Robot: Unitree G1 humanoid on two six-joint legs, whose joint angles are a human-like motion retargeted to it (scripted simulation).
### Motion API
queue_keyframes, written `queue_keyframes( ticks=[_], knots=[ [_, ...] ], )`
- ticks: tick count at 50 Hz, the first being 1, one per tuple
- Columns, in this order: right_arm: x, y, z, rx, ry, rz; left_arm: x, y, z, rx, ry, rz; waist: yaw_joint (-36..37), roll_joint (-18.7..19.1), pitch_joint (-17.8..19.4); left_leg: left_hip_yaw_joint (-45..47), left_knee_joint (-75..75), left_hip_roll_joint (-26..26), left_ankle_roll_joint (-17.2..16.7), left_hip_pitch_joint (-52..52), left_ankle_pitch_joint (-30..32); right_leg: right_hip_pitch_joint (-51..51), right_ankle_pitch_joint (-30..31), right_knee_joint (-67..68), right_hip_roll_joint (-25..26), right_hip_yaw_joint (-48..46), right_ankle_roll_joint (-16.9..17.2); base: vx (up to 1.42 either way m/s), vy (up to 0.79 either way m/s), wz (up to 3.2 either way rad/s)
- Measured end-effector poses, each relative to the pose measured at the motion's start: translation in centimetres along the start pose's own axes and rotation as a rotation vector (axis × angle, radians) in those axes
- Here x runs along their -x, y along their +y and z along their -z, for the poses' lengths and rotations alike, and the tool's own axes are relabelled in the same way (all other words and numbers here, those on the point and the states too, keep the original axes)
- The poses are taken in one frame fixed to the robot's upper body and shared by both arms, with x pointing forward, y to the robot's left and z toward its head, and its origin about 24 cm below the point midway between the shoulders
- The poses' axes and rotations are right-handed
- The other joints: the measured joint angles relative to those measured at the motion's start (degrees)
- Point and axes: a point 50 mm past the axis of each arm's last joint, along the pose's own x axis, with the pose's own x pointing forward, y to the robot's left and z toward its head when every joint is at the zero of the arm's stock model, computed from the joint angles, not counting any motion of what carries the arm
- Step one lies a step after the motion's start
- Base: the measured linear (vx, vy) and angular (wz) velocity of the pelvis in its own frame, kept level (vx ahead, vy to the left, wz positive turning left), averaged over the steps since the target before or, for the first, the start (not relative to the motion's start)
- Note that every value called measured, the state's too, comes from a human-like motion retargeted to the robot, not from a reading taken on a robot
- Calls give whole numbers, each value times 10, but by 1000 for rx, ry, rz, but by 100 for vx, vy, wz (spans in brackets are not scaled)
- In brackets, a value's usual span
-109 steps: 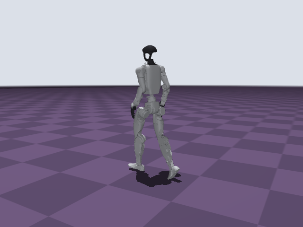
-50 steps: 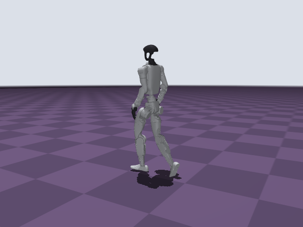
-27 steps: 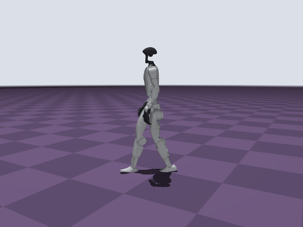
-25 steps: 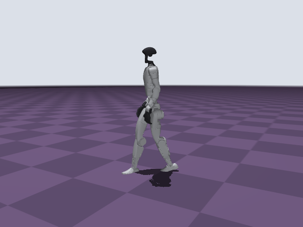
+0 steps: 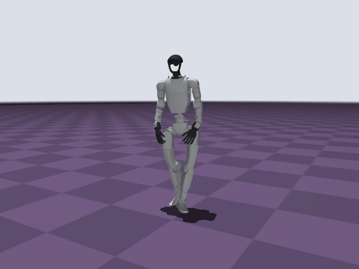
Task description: Walk run
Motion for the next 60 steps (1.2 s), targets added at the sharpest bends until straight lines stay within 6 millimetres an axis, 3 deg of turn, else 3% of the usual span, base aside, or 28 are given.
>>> queue_keyframes(
  ticks=[3, 6, 8, 10, 13, 14, 19, 24, 29, 35, 37, 39, 40, 43, 45, 47, 49, 50, 52, 54, 60],
  knots=[
    [-1, 3, 0, 14, 13, -35, -3, -6, 3, 19, 57, 46, -17, 2, -5, 106, -88, -33, 29, 31, -23, 36, -1, -8, 12, -77, 19, 67, 14, 211],
    [-3, 7, -2, 65, 21, -74, -4, -7, 3, 118, 51, 29, 2, -20, -10, 114, -114, -54, 76, 63, 13, 68, 28, 10, 0, -88, 43, 78, 4, 60],
    [-6, 11, -4, 97, 31, -99, -3, -11, 6, 211, 40, 18, 28, -41, -14, 52, -111, -63, 82, 72, -10, 86, 87, 38, -11, -73, 48, 103, -10, -38],
    [-8, 15, -5, 111, 47, -108, -2, -16, 10, 269, 53, 38, 29, -31, -19, 65, -95, -40, 82, 95, -29, 90, 196, 96, -23, -79, 41, 92, 27, 56],
    [-10, 11, -9, 117, 38, -53, 1, -17, 17, 260, 108, 94, -9, 28, -12, -15, -78, -12, 82, 119, -54, 37, 303, 248, 2, -49, -71, 82, 36, 185],
    [-9, 7, -11, 125, 28, -21, 2, -17, 18, 236, 110, 110, -20, 43, -9, -32, -76, -5, 82, 130, -59, 9, 293, 296, 21, -16, -79, 62, 20, 227],
    [-8, -3, -22, 68, -60, 137, 6, -22, 22, 168, 113, 150, -42, 80, 0, -131, -88, -14, 82, 170, -66, -138, 152, 446, 90, 143, -56, 64, 19, 207],
    [-5, -4, -37, -134, -213, 249, 7, -36, 26, 301, 96, 150, -80, 88, 0, -231, -96, -40, 82, 211, -72, -235, 95, 395, 56, 170, -85, 65, 8, 253],
    [-4, -9, -54, -128, -302, 328, 7, -37, 32, 311, 137, 241, -110, 63, 16, -349, -99, -74, 82, 262, -78, -293, 119, 236, 64, 233, -8, 77, -17, 218],
    [-2, -22, -59, 81, -299, 353, 5, -38, 29, 294, 137, 244, -135, 21, 39, -427, -108, -122, 82, 353, -68, -348, 103, 86, 33, 237, 83, 88, -14, 120],
    [-2, -24, -58, 82, -294, 365, 3, -45, 27, 307, 138, 257, -147, 29, 35, -437, -101, -124, 63, 366, -33, -358, 121, 89, 39, 237, 53, 107, -8, 82],
    [-2, -23, -58, 17, -301, 378, 3, -49, 28, 316, 151, 283, -158, 42, 28, -440, -76, -112, 15, 369, 31, -350, 132, 111, 39, 192, 4, 121, -23, 96],
    [-2, -22, -58, -33, -308, 383, 4, -51, 29, 322, 161, 293, -164, 49, 24, -436, -59, -104, -15, 368, 74, -340, 115, 121, 23, 138, -5, 119, -30, 100],
    [-6, -15, -64, -210, -348, 362, 4, -50, 29, 338, 162, 278, -171, 73, 20, -411, 57, -70, -167, 329, 265, -323, 29, 177, 72, 233, -42, 118, -29, 109],
    [-8, -16, -57, -231, -302, 324, 3, -45, 26, 321, 144, 254, -171, 48, 12, -323, 183, -71, -218, 269, 340, -288, -7, 189, 11, 210, -30, 114, -21, 108],
    [-10, -16, -46, -181, -209, 279, 4, -33, 23, 247, 120, 213, -160, 23, 0, -300, 286, -82, -217, 205, 345, -259, -31, 190, -5, 209, -33, 109, -35, 52],
    [-11, -14, -35, -111, -143, 209, 8, -26, 21, 169, 90, 146, -133, 14, 1, -318, 356, -81, -201, 138, 257, -213, -42, 166, 21, 201, -50, 98, -42, -8],
    [-10, -14, -30, -79, -115, 174, 8, -24, 18, 142, 68, 102, -122, 8, 6, -310, 381, -81, -177, 104, 220, -189, -38, 147, 26, 200, -53, 117, -32, -9],
    [-9, -11, -22, -48, -71, 116, 6, -22, 9, 159, -2, 4, -99, -8, 15, -255, 372, -53, -97, 53, 158, -138, -26, 107, 32, 199, -63, 119, -28, -14],
    [-8, -7, -15, -40, -39, 80, 6, -17, 0, 200, -80, -85, -69, -21, 23, -219, 308, -40, -54, 15, 118, -96, 2, 76, 46, 192, -75, 100, -24, -39],
    [-4, 6, -4, -2, 20, 28, 13, 7, -10, 195, -190, -286, 9, -22, 42, -219, -10, -54, -1, -8, 75, 25, 126, 24, 89, 124, -89, 123, -25, -46]
  ],
)
